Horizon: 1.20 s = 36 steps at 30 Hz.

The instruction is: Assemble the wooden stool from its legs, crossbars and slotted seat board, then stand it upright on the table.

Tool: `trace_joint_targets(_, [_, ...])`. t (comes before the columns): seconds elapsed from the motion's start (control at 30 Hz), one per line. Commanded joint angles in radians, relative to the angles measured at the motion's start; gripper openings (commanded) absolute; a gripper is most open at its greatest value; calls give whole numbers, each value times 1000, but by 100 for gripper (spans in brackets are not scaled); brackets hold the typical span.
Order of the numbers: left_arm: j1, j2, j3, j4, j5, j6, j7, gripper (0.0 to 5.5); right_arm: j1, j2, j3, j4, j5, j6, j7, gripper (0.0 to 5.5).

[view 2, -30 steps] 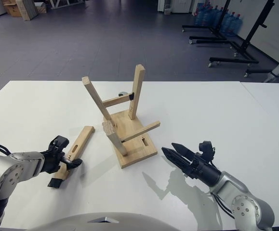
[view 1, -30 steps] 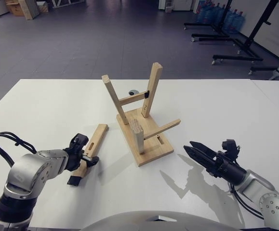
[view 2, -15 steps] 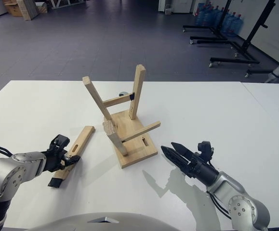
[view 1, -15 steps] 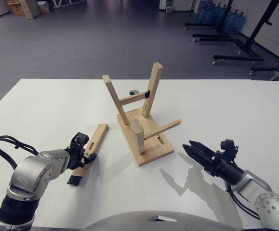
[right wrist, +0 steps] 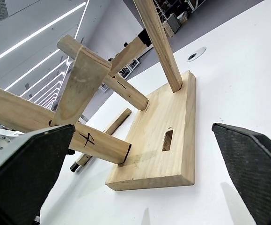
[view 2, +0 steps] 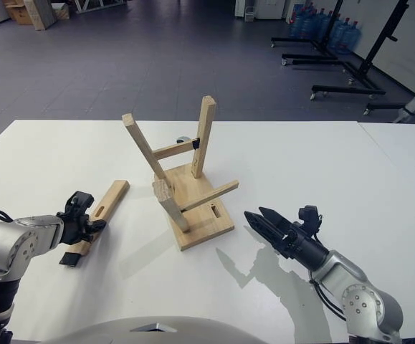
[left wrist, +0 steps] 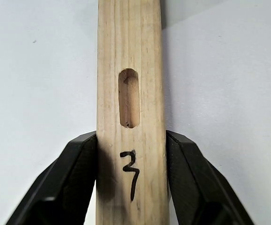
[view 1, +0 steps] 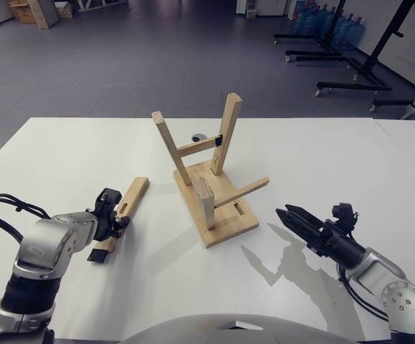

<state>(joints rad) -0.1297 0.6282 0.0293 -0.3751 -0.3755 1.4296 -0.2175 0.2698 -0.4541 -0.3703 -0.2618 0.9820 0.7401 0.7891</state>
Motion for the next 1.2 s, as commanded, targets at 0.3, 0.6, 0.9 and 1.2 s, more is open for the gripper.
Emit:
trace_joint_targets(0.3, [-727, 100, 176, 377, 49, -201, -60, 207, -304, -204, -133, 229, 31, 17, 48, 540])
trace_joint_targets(0.6, [-513, 154, 479, 288, -305, -247, -493, 207, -522, -231, -101, 314, 82, 116, 52, 540])
trace_joint_targets(0.9, [-453, 76, 526, 9, -741, -163, -575, 207, -766, -279, -79, 423, 168, 303, 53, 540])
trace_joint_targets(1.2, [-483, 20, 378, -38, -913, -227, -451, 207, -862, -140, -29, 272, 339, 423, 48, 540])
